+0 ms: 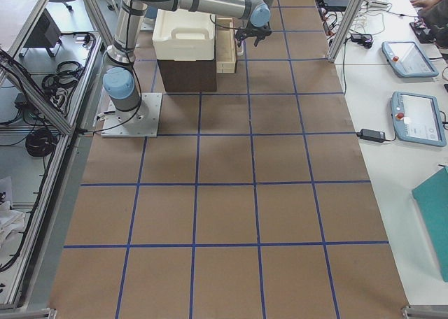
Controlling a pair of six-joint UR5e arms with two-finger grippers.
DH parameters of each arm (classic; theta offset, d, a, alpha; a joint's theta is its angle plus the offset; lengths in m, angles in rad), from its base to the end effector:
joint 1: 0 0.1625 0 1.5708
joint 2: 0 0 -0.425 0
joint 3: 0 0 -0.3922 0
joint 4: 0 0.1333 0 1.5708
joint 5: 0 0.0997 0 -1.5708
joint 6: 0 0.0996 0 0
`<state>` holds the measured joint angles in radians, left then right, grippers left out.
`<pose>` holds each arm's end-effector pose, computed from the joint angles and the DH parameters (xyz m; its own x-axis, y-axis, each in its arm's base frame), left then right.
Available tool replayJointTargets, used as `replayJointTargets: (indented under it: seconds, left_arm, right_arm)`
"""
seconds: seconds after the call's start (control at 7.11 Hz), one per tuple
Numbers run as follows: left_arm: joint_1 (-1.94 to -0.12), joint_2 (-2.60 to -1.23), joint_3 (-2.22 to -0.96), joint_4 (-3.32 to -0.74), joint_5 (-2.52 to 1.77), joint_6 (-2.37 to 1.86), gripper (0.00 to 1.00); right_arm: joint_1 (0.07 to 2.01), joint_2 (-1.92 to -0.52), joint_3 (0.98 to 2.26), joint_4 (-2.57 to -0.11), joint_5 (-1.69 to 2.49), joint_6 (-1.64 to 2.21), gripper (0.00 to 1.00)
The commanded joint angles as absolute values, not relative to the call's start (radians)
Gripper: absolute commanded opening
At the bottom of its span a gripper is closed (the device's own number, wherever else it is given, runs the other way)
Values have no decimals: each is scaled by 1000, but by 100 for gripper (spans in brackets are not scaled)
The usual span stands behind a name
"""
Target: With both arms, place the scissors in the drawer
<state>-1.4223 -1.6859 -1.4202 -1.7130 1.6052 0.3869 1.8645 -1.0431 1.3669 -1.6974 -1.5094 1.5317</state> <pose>-0.0501 -0.5427 0.4890 -0.9714 0.2375 0.0085 0.2369 0.9651 0.1115 0.3257 -0.5953 0.2879 -0.3211 0.9271 0.1934 0.9470 0.3139 0.0678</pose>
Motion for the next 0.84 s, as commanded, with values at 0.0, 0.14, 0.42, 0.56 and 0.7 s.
replayJointTargets:
  seconds: [0.0,0.14,0.42,0.56,0.7]
  left_arm:
    - [-1498,-1661,-1396,-1767,1598,98,2]
    - [-1506,-1642,-1394,-1829,1585,65,2]
    - [-1508,-1652,-1387,-1882,1530,-30,2]
    - [-1515,-1649,-1387,-1894,1529,-32,1]
    - [-1534,-1649,-1387,-1891,1538,-29,1]
  right_arm:
    - [1862,-1014,1330,-1700,-1516,1511,100]
    - [1861,-1005,1322,-1715,-1525,1508,100]
    - [1852,-999,1316,-1720,-1523,1491,100]
    - [1844,-999,1316,-1726,-1522,1483,100]
    - [1839,-994,1315,-1733,-1522,1482,100]
